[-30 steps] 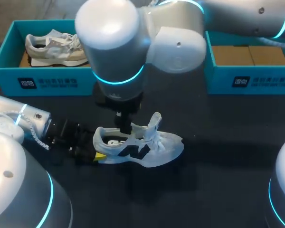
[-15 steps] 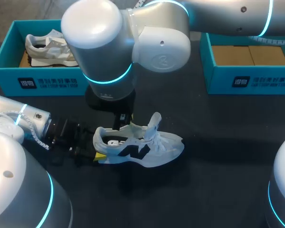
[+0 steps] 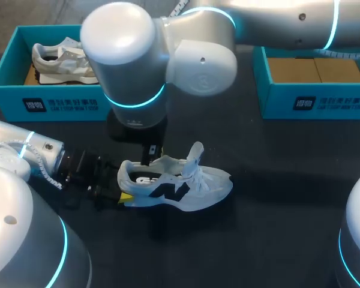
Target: Take the shoe out of the shoebox, open the shoe tongue, remove and reinsert the insole, then place the shoe into the shoebox
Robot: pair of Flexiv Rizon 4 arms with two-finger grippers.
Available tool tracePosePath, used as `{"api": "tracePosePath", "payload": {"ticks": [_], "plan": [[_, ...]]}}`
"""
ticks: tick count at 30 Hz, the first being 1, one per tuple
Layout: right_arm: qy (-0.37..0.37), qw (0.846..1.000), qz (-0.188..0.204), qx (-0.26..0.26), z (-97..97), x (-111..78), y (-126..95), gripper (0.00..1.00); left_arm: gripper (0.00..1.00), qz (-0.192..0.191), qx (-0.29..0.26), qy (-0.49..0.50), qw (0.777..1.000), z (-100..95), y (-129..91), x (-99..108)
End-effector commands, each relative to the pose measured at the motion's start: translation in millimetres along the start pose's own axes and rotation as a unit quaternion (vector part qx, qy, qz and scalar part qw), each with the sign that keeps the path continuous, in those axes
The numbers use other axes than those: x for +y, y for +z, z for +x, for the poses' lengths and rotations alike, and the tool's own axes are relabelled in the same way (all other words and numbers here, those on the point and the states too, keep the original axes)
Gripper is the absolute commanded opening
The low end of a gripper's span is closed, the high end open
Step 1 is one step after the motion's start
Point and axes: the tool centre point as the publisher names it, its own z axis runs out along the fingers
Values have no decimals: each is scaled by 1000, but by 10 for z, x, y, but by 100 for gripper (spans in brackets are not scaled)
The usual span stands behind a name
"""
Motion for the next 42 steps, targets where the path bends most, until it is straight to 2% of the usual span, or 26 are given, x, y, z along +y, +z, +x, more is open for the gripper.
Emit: {"api": "tracePosePath", "payload": {"ticks": [1, 17, 19, 20, 29, 42], "plan": [[-6, 1000, -1, 11, -26, 87, 185, 0, 0, -1, -1, 0, 1000, -22, 42, 52], [-24, 999, -5, 46, 66, 102, 657, 0, 0, -1, -1, 0, 1000, -22, 42, 52], [-24, 999, -5, 46, 68, 103, 667, 0, 0, -1, -1, 0, 1000, -22, 42, 52], [-25, 998, -4, 54, 71, 110, 743, 0, 0, -1, -1, 0, 1000, -22, 42, 52], [-28, 997, 0, 76, 22, 165, 980, 0, 0, -1, -1, 0, 1000, -22, 42, 52], [-8, 995, 10, 101, 182, -19, 1022, 0, 0, -1, -1, 0, 1000, -22, 42, 52]]}}
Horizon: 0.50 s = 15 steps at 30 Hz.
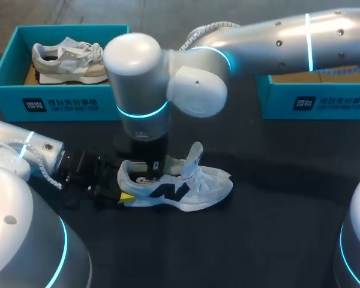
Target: Take the shoe out of the shoebox, open the shoe tongue, remove and reinsert the insole, then place the shoe into the shoebox
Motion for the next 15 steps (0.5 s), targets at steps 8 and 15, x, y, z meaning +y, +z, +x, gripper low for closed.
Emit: {"api": "tracePosePath", "payload": {"ticks": [8, 15], "plan": [[22, 1000, -15, 9, -44, -92, 81, 20, 0, -1, -1, 0, 1000, -22, 43, 52], [23, 999, -23, 9, -113, -35, 129, 38, 0, -1, -1, 0, 1000, -22, 43, 52]]}}
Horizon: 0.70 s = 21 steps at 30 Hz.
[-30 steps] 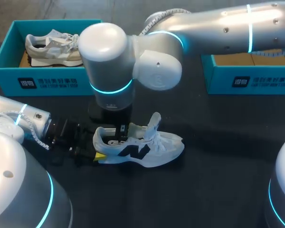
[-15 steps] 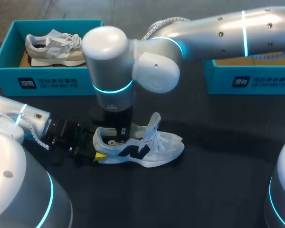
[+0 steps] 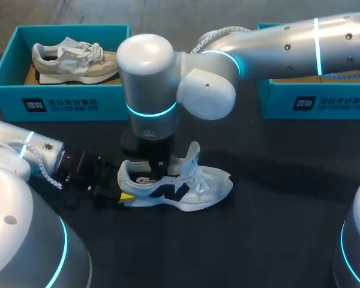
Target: Take the shoe out of the shoebox, open the shoe tongue, remove and reinsert the insole, then place the shoe into the shoebox
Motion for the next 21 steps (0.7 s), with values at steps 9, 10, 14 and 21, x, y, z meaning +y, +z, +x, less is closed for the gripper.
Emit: {"api": "tracePosePath", "payload": {"ticks": [9, 10, 14, 21], "plan": [[-8, 1000, -10, 13, -99, 83, 147, 37, 0, -1, -1, 0, 1000, -22, 42, 52], [-9, 1000, -10, 14, -105, 87, 156, 38, 0, -1, -1, 0, 1000, -22, 42, 52], [-9, 1000, -10, 23, -128, 89, 220, 40, 0, -1, -1, 0, 1000, -22, 42, 52], [-11, 999, -4, 41, -123, 71, 336, 43, 0, -1, -1, 0, 1000, -22, 42, 52]]}}
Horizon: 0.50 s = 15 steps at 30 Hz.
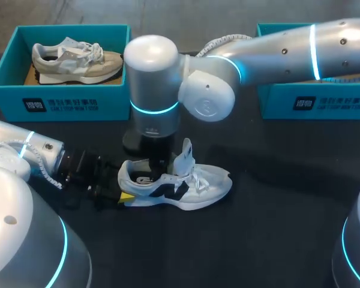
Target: Take the shoe out of the shoebox, open the shoe tongue, remove and reinsert the insole, then place the shoe into the shoebox
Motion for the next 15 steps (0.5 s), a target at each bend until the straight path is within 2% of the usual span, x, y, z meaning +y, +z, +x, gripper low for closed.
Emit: {"api": "tracePosePath", "payload": {"ticks": [1, 4, 6, 7, 8, 11, 15], "plan": [[0, 1000, 1, 9, -54, 22, 115, 43, 0, -1, 0, 0, 1000, -16, 43, 52], [1, 1000, 2, 20, -52, 18, 169, 40, 0, -1, 0, 0, 1000, -16, 43, 52], [2, 1000, 0, 26, -42, 15, 200, 31, 0, -1, 0, 0, 1000, -16, 43, 52], [3, 1000, 0, 27, -40, 12, 210, 31, 0, -1, 0, 0, 1000, -16, 43, 52], [5, 999, -1, 32, -32, 3, 224, 19, 0, -1, 0, 0, 1000, -16, 43, 52], [11, 999, -4, 47, -15, -34, 255, 0, 0, -1, 0, 0, 1000, -16, 43, 52], [16, 997, -6, 81, -2, -97, 277, 0, 0, -1, 0, 0, 1000, -16, 43, 52]]}}
